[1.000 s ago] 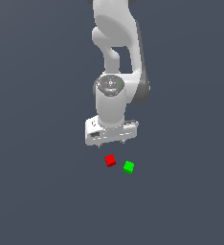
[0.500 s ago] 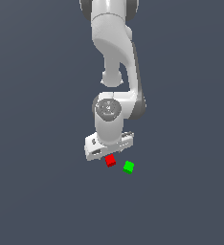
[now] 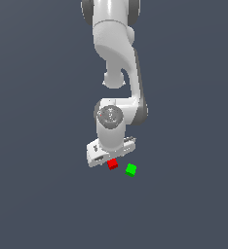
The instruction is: Stack the red cube on top of the green cube.
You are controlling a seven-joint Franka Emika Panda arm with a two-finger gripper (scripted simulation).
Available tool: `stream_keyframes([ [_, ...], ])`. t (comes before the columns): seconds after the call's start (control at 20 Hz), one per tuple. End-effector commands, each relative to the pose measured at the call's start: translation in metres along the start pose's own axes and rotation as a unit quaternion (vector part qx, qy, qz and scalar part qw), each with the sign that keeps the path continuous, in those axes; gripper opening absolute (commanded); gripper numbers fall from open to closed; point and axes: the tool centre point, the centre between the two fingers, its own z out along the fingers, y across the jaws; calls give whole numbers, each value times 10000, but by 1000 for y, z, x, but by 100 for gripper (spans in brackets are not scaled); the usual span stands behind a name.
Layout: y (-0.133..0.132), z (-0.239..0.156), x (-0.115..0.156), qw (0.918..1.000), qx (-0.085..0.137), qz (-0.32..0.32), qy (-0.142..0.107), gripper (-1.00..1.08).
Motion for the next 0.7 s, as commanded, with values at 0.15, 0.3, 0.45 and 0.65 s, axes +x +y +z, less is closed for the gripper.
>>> stream_keyframes([
  [0.15,0,13,0,10000,0,-4,-1,100],
  [0.3,0,30,0,10000,-1,-10,0,100],
  [0.45,-1,43,0,10000,-2,-17,1,100],
  [0.65,0,50,0,10000,-2,-17,1,100],
])
